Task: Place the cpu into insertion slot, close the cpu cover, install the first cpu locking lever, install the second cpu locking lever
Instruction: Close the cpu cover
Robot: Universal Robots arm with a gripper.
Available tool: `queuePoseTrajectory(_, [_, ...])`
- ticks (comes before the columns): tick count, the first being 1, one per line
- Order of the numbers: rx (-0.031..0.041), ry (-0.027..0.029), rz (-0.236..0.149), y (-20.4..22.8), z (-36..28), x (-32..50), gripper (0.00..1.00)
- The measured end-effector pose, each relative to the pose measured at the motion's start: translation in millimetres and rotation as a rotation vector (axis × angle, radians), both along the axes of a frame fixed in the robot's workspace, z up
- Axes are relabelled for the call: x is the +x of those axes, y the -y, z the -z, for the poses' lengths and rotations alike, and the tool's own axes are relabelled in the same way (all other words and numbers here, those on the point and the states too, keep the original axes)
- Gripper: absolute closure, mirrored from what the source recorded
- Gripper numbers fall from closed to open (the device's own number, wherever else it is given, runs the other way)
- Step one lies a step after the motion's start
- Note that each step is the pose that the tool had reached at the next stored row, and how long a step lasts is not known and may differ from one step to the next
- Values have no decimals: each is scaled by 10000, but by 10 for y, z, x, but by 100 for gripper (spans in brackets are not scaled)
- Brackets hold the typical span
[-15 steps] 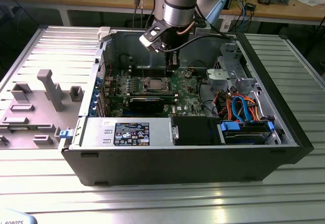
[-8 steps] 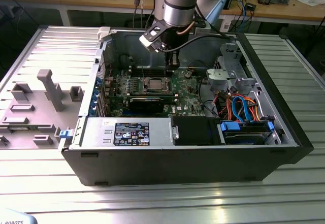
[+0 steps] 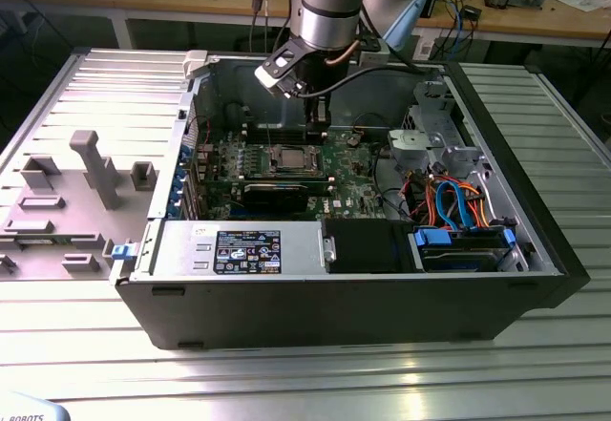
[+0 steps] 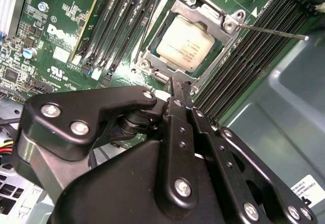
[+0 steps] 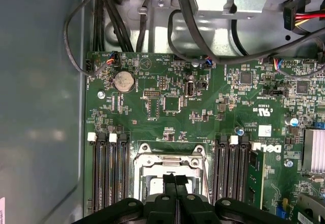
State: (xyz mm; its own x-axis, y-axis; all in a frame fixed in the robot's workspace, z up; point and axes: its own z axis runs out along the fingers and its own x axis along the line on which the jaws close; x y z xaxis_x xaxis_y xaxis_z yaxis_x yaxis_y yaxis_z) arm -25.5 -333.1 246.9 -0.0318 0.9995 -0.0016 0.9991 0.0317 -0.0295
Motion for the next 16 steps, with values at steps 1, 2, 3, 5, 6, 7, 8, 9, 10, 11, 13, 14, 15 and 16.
queuePoseTrajectory(1, [1, 1, 0, 0, 1, -6, 89])
queuePoseTrajectory(2, [0, 1, -1, 0, 1, -10, 89])
queuePoseTrajectory(3, [0, 0, 0, 0, 1, -13, 89])
queuePoseTrajectory(5, [0, 1, -2, 0, 1, -16, 89])
queuePoseTrajectory(6, [0, 1, -3, 0, 1, -17, 89])
queuePoseTrajectory(7, [0, 0, -1, 0, 1, -18, 89])
queuePoseTrajectory(8, [0, 1, -1, 0, 1, -19, 89])
queuePoseTrajectory(9, [0, 1, -1, 0, 1, -20, 89])
queuePoseTrajectory(10, [0, 1, -1, 0, 1, -20, 89])
queuePoseTrajectory(11, [0, 1, -1, 0, 1, -21, 89])
queuePoseTrajectory(13, [1, 1, 1, 0, 1, -31, 89])
queuePoseTrajectory(14, [1, 1, 0, 0, 1, -36, 89])
queuePoseTrajectory(15, [0, 1, 0, 0, 1, -42, 89])
queuePoseTrajectory(16, [0, 1, 0, 0, 2, -47, 89])
